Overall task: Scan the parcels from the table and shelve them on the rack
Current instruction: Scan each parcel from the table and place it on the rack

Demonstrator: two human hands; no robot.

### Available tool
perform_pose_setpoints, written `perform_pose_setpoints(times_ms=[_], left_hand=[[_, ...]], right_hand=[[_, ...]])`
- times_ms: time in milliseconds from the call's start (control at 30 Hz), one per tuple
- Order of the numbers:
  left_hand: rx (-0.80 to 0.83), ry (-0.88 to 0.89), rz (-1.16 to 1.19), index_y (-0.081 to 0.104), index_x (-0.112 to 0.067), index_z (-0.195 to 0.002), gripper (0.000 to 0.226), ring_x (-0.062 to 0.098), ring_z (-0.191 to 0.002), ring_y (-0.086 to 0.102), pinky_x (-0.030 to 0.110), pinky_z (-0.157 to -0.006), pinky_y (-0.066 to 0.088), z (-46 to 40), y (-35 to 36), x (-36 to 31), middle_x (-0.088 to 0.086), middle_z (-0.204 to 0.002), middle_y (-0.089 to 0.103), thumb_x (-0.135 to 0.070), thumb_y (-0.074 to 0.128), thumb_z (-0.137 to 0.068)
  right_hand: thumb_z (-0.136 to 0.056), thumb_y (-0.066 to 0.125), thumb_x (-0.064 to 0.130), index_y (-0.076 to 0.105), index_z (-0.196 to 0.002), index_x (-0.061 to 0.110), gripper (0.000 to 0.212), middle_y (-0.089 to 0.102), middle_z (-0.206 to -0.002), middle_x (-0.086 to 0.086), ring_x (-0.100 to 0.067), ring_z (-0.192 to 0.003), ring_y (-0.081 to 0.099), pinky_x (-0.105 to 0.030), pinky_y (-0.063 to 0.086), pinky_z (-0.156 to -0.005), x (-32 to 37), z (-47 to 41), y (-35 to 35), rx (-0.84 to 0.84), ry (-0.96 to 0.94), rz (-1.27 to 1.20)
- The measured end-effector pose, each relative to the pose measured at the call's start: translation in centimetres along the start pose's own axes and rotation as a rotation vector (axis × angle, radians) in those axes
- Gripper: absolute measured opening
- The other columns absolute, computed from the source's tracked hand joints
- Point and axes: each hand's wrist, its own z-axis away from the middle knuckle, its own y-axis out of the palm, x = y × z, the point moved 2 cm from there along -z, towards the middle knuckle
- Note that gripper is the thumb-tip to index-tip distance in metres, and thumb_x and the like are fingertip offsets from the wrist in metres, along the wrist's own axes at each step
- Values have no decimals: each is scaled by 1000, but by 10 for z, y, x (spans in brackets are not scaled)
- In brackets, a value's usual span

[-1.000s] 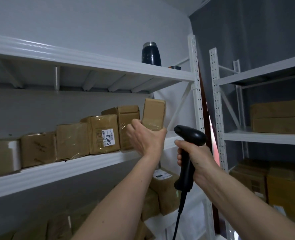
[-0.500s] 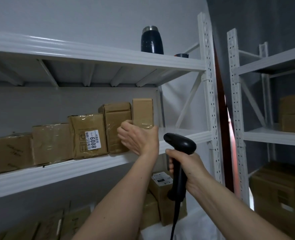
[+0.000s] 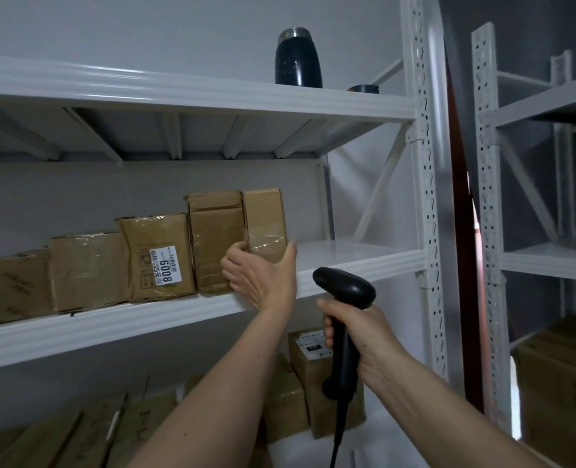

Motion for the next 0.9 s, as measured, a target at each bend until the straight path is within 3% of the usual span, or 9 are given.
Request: perform_pose_setpoints(times_ms=[200, 367, 667, 900], left_hand=[[-13, -13, -28, 46, -9, -116, 79, 24, -112, 43, 33, -95, 35, -5, 1, 5, 8, -121, 48, -45, 88, -59], [28, -41, -5, 37, -16, -100, 73, 20, -98, 46, 36, -87, 43, -11, 7, 6, 0, -103, 44, -45, 89, -57], [92, -48, 18, 42, -20, -93, 54, 18, -88, 54, 33, -74, 45, -13, 9, 14, -2, -96, 53, -40, 85, -68], [149, -146, 174, 51, -15, -88, 20, 8, -64, 47, 16, -57, 37, 7, -16, 45, -4, -74, 49, -26, 67, -89]], right_hand=[[-82, 71, 6, 62, -70, 5, 15, 55, -53, -5, -14, -43, 51, -24, 45, -44, -12, -11, 1, 25, 27, -13], [-82, 72, 7, 64, -73, 5, 12, 56, -54, -5, -14, -44, 52, -24, 46, -46, -17, -15, -1, 35, 48, -23], [-81, 74, 11, 65, -76, 6, 11, 59, -55, -3, -14, -47, 55, -26, 48, -50, -23, -21, -3, 55, 62, -3], [-79, 76, 14, 68, -80, 8, 10, 61, -62, -5, -16, -55, 58, -28, 49, -58, -43, -20, 2, 97, 91, 5]])
